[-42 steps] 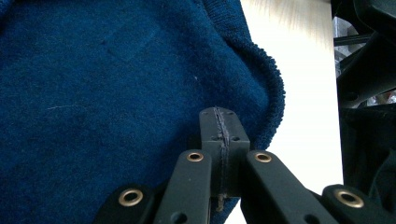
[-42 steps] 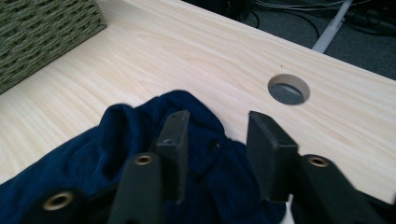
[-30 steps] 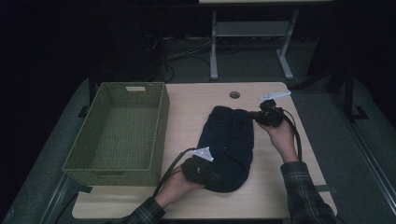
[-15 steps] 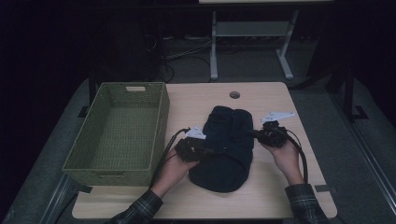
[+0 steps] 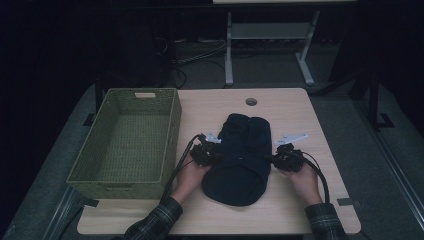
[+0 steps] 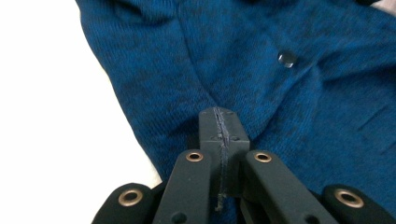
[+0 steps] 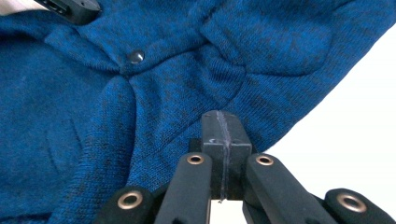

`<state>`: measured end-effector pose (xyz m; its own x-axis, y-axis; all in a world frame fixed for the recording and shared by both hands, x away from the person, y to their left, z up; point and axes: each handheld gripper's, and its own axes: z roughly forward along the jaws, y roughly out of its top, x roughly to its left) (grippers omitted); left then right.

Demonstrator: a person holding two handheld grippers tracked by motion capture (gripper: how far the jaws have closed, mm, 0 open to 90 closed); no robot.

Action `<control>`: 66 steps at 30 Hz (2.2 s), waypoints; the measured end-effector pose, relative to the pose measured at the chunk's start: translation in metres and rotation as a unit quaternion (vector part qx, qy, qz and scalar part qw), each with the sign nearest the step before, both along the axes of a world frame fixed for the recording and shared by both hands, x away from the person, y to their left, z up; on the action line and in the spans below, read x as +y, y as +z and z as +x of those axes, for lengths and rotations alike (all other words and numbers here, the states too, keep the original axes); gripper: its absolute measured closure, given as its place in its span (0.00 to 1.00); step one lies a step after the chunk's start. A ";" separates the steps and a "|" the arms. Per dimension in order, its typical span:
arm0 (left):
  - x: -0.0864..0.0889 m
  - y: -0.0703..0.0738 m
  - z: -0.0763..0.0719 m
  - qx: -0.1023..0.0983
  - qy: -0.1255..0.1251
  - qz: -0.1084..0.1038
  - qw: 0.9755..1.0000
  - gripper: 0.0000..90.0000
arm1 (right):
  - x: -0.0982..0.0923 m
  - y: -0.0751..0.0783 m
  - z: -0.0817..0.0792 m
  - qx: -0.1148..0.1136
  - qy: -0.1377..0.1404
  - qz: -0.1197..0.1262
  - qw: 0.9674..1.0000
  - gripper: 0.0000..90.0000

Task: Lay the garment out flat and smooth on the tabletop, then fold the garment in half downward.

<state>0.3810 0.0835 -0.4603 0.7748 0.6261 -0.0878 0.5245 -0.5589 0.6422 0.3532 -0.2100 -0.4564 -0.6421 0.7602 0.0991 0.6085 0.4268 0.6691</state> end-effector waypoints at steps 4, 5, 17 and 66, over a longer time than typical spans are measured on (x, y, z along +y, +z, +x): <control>0.001 0.000 -0.001 0.006 -0.004 -0.001 1.000 1.00 | 0.004 -0.008 0.002 0.009 0.001 -0.018 1.000 1.00; 0.002 0.000 -0.002 0.009 -0.007 -0.002 1.000 1.00 | 0.004 -0.008 0.002 0.010 0.000 -0.015 1.000 1.00; 0.001 0.000 -0.019 0.039 -0.042 -0.021 0.998 1.00 | -0.001 -0.008 0.005 0.000 -0.011 -0.028 1.000 1.00; 0.009 0.027 -0.035 0.028 -0.058 -0.040 0.997 0.55 | -0.013 -0.001 -0.044 -0.036 -0.011 0.004 0.999 0.56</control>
<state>0.3459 0.0926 -0.4328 0.8347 0.5213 -0.1778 0.4944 -0.5670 0.6588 0.3087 -0.2227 -0.4571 -0.6317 0.7729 0.0599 0.5674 0.4084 0.7150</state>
